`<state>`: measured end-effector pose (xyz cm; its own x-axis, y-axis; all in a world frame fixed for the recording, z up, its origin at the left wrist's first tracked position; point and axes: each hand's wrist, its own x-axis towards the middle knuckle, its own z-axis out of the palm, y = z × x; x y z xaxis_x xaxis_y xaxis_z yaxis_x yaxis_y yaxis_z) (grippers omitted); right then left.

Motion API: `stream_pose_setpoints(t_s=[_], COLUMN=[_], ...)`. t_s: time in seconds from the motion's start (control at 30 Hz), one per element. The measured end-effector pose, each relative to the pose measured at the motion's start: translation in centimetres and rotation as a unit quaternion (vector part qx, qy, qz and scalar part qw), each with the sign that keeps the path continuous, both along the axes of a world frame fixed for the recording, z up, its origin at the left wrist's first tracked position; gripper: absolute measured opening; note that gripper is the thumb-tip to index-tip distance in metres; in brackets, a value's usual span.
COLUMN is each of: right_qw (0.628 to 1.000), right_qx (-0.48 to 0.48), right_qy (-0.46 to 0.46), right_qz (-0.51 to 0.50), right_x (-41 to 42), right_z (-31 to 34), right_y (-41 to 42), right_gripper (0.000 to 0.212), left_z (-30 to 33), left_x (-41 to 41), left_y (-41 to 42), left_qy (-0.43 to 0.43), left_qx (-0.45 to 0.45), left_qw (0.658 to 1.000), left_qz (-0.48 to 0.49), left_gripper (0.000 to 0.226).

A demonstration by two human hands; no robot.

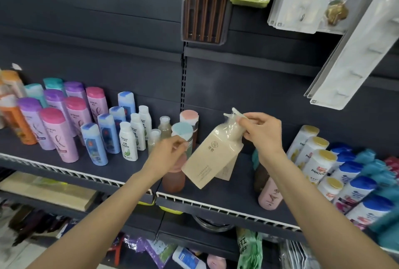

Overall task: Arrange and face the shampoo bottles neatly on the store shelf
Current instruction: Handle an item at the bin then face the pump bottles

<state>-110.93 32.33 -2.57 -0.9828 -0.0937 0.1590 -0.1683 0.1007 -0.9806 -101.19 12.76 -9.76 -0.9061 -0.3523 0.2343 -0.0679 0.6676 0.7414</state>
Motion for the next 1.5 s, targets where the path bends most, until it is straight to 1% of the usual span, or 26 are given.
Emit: stream_pose_setpoints(t_s=[0.03, 0.07, 0.13, 0.17, 0.23, 0.33, 0.4, 0.47, 0.57, 0.63, 0.7, 0.77, 0.87, 0.93, 0.97, 1.0, 1.03, 1.07, 1.17, 1.2, 1.27, 1.3, 1.33, 1.4, 1.43, 1.5], right_qw=[1.0, 0.999, 0.996, 0.993, 0.988, 0.985, 0.987, 0.99, 0.993, 0.991, 0.99, 0.991, 0.985, 0.969, 0.961, 0.957, 0.96, 0.964, 0.975, 0.976, 0.978, 0.977, 0.975, 0.968, 0.965, 0.959], right_qx=[-0.018, -0.038, -0.084, -0.104, -0.136, -0.158, -0.152, -0.136, -0.099, -0.068, -0.043, -0.064, -0.132, -0.189, -0.209, -0.219, -0.214, -0.207, -0.184, -0.179, -0.174, -0.173, -0.175, -0.178, -0.179, -0.183], right_qy=[-0.005, -0.013, -0.039, -0.053, -0.069, -0.063, -0.051, -0.039, -0.011, 0.026, 0.044, 0.021, -0.038, -0.098, -0.126, -0.143, -0.142, -0.131, -0.079, -0.065, -0.039, -0.025, -0.012, 0.001, 0.002, -0.001], right_qz=[-0.003, -0.007, -0.015, -0.019, -0.02, -0.019, -0.016, 0.007, 0.068, 0.115, 0.129, 0.112, 0.105, 0.126, 0.129, 0.123, 0.11, 0.101, 0.097, 0.103, 0.113, 0.123, 0.138, 0.176, 0.191, 0.217], right_x=[0.0, 0.0, -0.1, -0.1, -0.1, 0.0, -0.1, -0.2, -0.2, -0.2, -0.2, -0.4, -0.5, -0.3, 0.0, 0.2, 0.2, 0.3, 0.2, 0.2, 0.1, 0.1, 0.0, -0.2, -0.3, -0.3], right_z=[0.3, 0.6, 1.0, 1.2, 1.4, 1.5, 1.7, 2.0, 2.6, 2.7, 2.7, 2.5, 2.6, 2.6, 2.7, 2.7, 2.6, 2.6, 2.4, 2.4, 2.7, 2.8, 2.9, 2.9, 2.9, 2.7], right_y=[0.2, 0.3, 0.7, 0.9, 1.3, 1.7, 2.1, 2.5, 3.5, 4.2, 4.7, 4.8, 4.9, 4.9, 4.9, 4.8, 4.8, 4.7, 4.8, 4.9, 5.1, 5.2, 5.3, 5.5, 5.7, 6.3], right_gripper=[0.014, 0.015, 0.017, 0.017, 0.018, 0.019, 0.017, 0.014, 0.013, 0.02, 0.026, 0.029, 0.038, 0.035, 0.03, 0.025, 0.025, 0.026, 0.012, 0.011, 0.013, 0.014, 0.017, 0.027, 0.031, 0.045], left_z=[0.1, 0.1, 0.5, 0.7, 0.9, 1.5, 1.9, 2.2, 2.6, 2.5, 2.8, 3.4, 4.2, 4.4, 4.4, 4.3, 4.2, 4.2, 4.5, 4.5, 4.3, 4.1, 3.9, 3.9, 3.9, 3.8], left_x=[0.2, 0.3, 0.5, 0.6, 0.5, 0.3, 0.1, -0.2, -0.3, -0.7, -0.9, -1.0, -0.8, -0.8, -0.7, -0.7, -0.7, -0.8, -0.8, -0.8, -0.6, -0.7, -0.8, -1.0, -1.1, -1.2], left_y=[0.0, 0.1, 0.2, 0.1, -0.3, -0.6, -0.4, -0.1, 0.4, 0.5, 0.7, 0.9, 1.3, 1.5, 1.6, 1.8, 1.8, 1.7, 1.3, 1.2, 1.6, 2.0, 2.4, 3.1, 3.4, 3.4], left_qy=[-0.039, -0.079, -0.142, -0.152, -0.144, -0.131, -0.12, -0.1, -0.041, 0.012, 0.055, 0.087, 0.125, 0.147, 0.155, 0.16, 0.16, 0.155, 0.12, 0.101, 0.069, 0.058, 0.053, 0.05, 0.052, 0.055], left_qx=[0.044, 0.108, 0.273, 0.338, 0.397, 0.391, 0.391, 0.406, 0.439, 0.443, 0.433, 0.437, 0.439, 0.429, 0.427, 0.428, 0.429, 0.428, 0.4, 0.396, 0.399, 0.4, 0.4, 0.407, 0.416, 0.427], left_qw=[0.998, 0.991, 0.951, 0.929, 0.906, 0.911, 0.912, 0.908, 0.895, 0.892, 0.893, 0.889, 0.883, 0.884, 0.884, 0.883, 0.882, 0.884, 0.902, 0.905, 0.908, 0.909, 0.909, 0.907, 0.903, 0.896], left_qz=[-0.008, -0.011, -0.008, -0.002, -0.002, 0.0, 0.019, 0.035, 0.065, 0.091, 0.109, 0.107, 0.109, 0.112, 0.111, 0.108, 0.107, 0.107, 0.113, 0.115, 0.11, 0.106, 0.103, 0.098, 0.098, 0.109], left_gripper=[0.025, 0.029, 0.036, 0.039, 0.039, 0.038, 0.038, 0.036, 0.029, 0.034, 0.034, 0.026, 0.032, 0.03, 0.03, 0.032, 0.034, 0.036, 0.036, 0.041, 0.06, 0.065, 0.063, 0.043, 0.037, 0.038])
